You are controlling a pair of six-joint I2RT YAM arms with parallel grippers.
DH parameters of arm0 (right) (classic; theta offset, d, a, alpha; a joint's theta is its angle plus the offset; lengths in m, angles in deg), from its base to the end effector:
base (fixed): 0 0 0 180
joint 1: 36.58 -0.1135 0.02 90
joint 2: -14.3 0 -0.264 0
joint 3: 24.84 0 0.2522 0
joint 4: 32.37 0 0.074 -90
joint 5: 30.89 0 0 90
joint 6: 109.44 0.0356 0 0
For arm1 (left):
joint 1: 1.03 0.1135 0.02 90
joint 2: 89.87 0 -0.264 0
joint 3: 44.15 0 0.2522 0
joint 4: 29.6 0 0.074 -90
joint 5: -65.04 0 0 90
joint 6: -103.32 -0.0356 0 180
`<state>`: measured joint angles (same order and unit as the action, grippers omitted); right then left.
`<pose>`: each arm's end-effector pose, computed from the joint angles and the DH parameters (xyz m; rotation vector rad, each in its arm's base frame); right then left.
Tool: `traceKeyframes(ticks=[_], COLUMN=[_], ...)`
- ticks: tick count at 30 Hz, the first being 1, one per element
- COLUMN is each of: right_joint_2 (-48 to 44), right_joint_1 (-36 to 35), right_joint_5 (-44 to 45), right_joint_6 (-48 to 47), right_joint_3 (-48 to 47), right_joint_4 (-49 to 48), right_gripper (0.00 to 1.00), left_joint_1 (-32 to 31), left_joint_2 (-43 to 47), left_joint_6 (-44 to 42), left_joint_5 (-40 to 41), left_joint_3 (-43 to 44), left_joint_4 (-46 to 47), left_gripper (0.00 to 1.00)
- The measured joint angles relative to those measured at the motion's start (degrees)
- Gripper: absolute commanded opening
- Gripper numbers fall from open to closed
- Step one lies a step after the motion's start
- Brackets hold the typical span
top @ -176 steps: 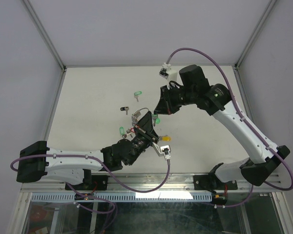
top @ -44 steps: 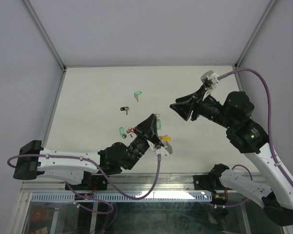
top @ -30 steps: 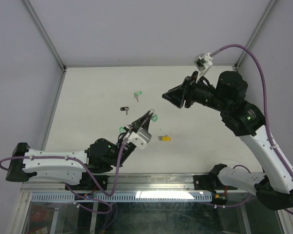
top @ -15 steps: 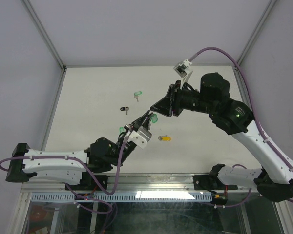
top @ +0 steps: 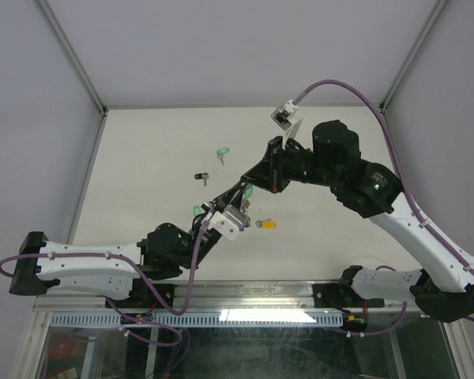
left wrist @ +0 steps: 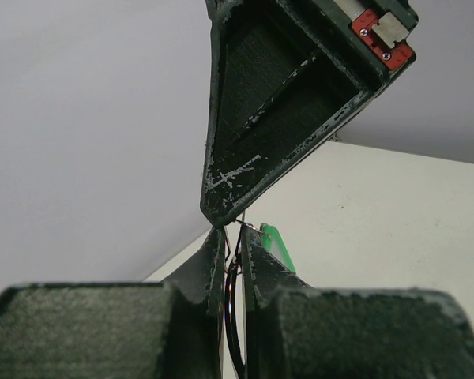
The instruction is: Put the keys on the keyring
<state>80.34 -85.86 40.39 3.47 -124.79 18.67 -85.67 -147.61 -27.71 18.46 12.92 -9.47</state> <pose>0.1381 0.1780 0.4637 -0.6971 1.9027 1.1427 0.0454 -0.2222 0.3671 0.7325 1.1084 -0.1801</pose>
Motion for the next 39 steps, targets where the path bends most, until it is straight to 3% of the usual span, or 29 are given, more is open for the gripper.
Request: traceKeyframes(ticks=[2,6,12,23,30,34,39], right_joint_2=[0.0,-0.1,-0.7,-3.3,-3.4,-3.5,-4.0], right_joint_1=[0.0,-0.2,-0.3,-0.3,-0.3,-0.3,-0.3], right_joint_5=[0.1,1.0,6.2,9.3,9.2,9.0,8.7], right_joint_6=[-0.1,-0.4,-0.7,-0.5,-0.3,-0.3,-0.3], right_joint_3=[0.0,0.0,-0.1,-1.8,-1.8,-1.8,-1.8], right_joint_4=[0.1,0.2,0.4,-1.7,-1.9,-2.0,-2.1], right_gripper=[0.00,0.00,0.00,0.00,0.00,0.00,0.00], left_joint_1=[0.0,0.0,0.0,0.0,0.0,0.0,0.0], left_joint_2=[0.0,0.0,1.3,4.3,3.8,3.6,3.6], left_joint_6=[0.0,0.1,1.7,4.9,5.5,5.5,5.4], left_joint_5=[0.0,0.1,0.3,1.8,1.7,1.8,1.9], left_joint_3=[0.0,0.0,0.0,-1.0,-1.7,-2.0,-2.0], left_joint_4=[-0.1,-0.1,-1.5,-3.2,-3.6,-3.5,-2.9], left_gripper=[0.00,0.28,0.38,0.34,0.16,0.00,0.00])
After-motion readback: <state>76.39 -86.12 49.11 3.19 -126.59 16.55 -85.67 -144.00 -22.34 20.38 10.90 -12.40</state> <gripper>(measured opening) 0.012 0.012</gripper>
